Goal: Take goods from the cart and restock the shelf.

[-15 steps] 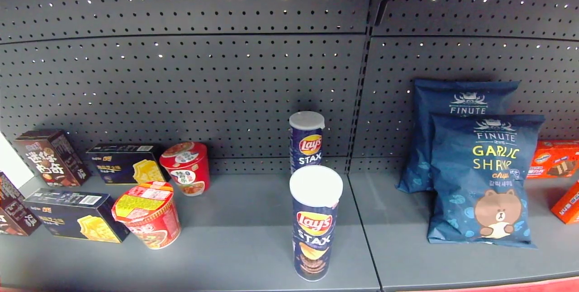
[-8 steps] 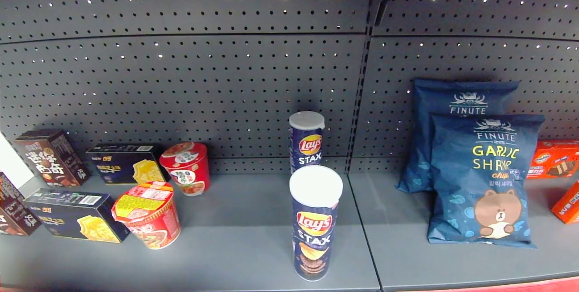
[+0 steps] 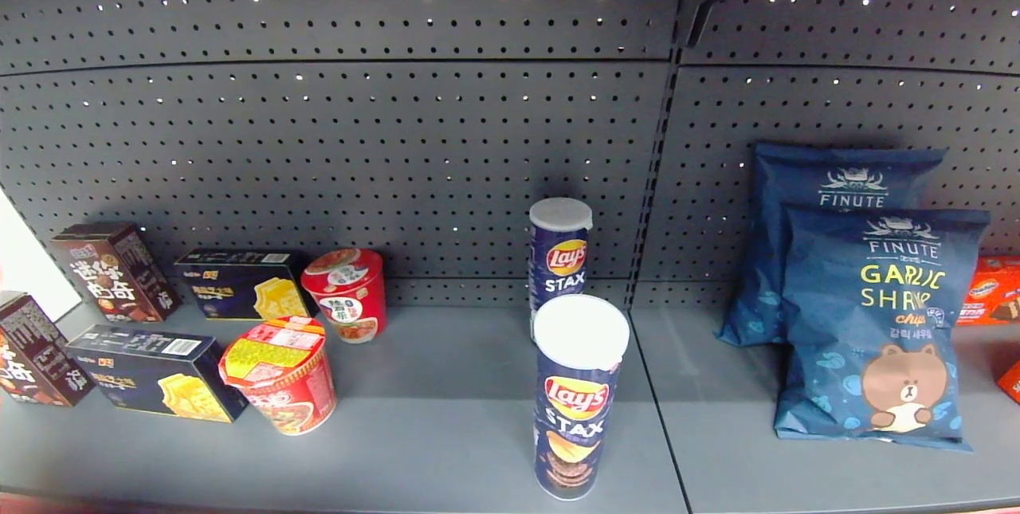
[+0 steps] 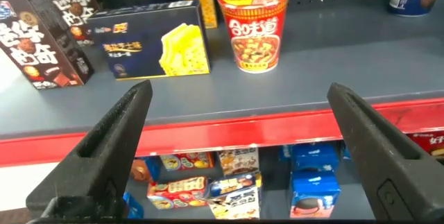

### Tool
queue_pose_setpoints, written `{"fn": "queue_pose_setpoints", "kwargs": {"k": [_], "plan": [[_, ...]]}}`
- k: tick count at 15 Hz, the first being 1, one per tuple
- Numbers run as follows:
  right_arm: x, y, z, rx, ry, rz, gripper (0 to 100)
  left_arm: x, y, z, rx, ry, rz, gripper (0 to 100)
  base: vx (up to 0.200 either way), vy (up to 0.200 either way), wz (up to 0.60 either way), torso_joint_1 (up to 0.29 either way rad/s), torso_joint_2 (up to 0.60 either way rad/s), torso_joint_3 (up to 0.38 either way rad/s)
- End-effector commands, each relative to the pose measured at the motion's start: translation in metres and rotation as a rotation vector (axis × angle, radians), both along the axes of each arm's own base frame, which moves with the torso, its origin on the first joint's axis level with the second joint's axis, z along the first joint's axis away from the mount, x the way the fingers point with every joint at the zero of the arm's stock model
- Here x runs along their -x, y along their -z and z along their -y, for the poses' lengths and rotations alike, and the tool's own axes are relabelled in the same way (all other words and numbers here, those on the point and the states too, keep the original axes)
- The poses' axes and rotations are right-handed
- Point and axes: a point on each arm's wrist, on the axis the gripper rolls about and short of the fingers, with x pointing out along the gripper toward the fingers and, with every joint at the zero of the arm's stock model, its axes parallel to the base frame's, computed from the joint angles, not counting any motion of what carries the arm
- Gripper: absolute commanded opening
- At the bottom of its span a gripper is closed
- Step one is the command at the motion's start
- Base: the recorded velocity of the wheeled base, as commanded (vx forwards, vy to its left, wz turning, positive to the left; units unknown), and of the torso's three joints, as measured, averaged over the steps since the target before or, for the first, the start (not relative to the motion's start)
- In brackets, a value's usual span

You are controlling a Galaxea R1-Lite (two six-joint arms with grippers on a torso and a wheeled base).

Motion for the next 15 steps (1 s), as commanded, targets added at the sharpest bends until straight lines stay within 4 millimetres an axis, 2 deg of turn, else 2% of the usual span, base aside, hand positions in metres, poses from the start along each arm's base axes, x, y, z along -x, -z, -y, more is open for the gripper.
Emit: {"fn": "queue_pose_setpoints", "kwargs": {"k": [1, 15], "plan": [[-0.0001, -0.0002, 0.0, 0.001, 0.0, -0.002, 100, 0.0, 0.0, 0.0, 0.001, 0.002, 0.0, 100, 0.0, 0.0, 0.0, 0.0, 0.0, 0.0], [-0.0001, -0.0002, 0.0001, -0.002, 0.004, -0.001, 100, -0.0001, 0.0003, 0.0002, -0.002, 0.01, 0.0, 100, 0.0, 0.0, 0.0, 0.0, 0.0, 0.0]]}}
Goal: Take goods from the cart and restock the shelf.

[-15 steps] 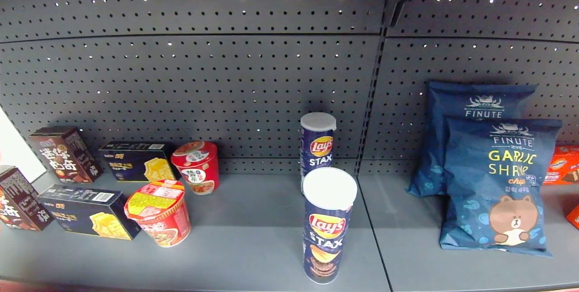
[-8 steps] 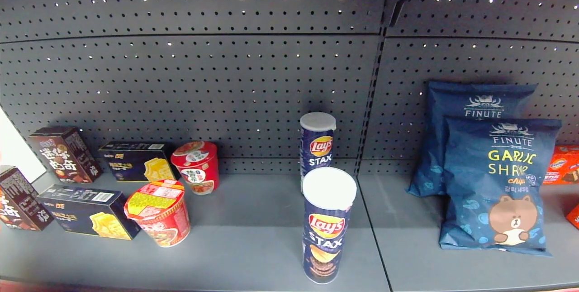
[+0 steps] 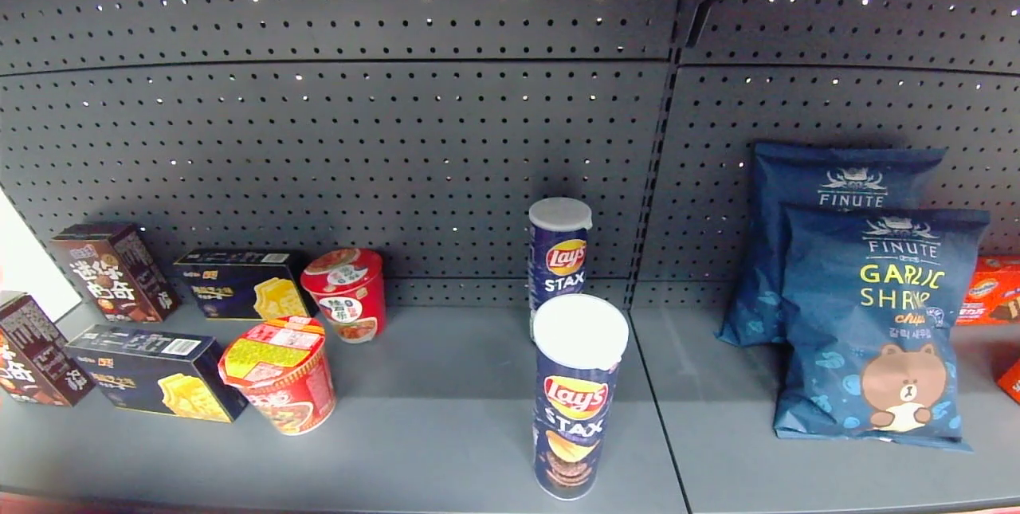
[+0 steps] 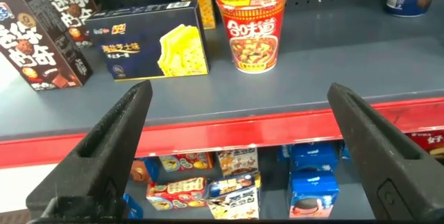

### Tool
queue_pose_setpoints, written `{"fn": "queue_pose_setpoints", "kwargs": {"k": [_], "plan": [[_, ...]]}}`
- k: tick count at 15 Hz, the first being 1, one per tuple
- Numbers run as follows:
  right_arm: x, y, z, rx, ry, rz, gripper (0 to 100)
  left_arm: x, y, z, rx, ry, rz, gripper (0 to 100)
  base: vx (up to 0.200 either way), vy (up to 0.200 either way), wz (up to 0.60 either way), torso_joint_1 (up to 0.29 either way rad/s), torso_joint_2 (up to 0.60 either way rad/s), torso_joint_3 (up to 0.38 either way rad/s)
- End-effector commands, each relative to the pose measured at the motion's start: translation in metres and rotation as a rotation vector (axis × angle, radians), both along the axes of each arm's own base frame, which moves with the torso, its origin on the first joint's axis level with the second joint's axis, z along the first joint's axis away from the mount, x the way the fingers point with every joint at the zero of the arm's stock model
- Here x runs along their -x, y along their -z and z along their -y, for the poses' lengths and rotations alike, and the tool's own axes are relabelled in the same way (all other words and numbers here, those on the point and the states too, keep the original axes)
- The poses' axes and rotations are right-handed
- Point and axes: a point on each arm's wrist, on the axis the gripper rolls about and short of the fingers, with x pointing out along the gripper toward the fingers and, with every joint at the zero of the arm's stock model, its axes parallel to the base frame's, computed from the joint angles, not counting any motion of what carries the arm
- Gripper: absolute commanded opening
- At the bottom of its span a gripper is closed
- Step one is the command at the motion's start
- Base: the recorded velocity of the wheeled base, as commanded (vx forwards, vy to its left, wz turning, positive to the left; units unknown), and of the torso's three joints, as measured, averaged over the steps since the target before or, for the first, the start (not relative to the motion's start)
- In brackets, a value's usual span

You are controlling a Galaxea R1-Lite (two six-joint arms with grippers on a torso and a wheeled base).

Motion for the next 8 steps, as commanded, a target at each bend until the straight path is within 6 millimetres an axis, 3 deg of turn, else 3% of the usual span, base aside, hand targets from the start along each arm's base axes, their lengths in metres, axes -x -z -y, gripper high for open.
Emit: {"fn": "queue_pose_setpoints", "kwargs": {"k": [1, 8], "plan": [[-0.0001, -0.0004, -0.0001, 0.001, -0.003, -0.001, 100, 0.0, 0.0002, 0.0, -0.002, 0.002, 0.0, 100, 0.0, 0.0, 0.0, 0.0, 0.0, 0.0], [-0.0002, 0.0, -0.0001, 0.002, -0.003, -0.002, 100, 0.0, 0.0002, -0.0001, 0.016, -0.002, -0.001, 100, 0.0, 0.0, 0.0, 0.0, 0.0, 0.0]]}}
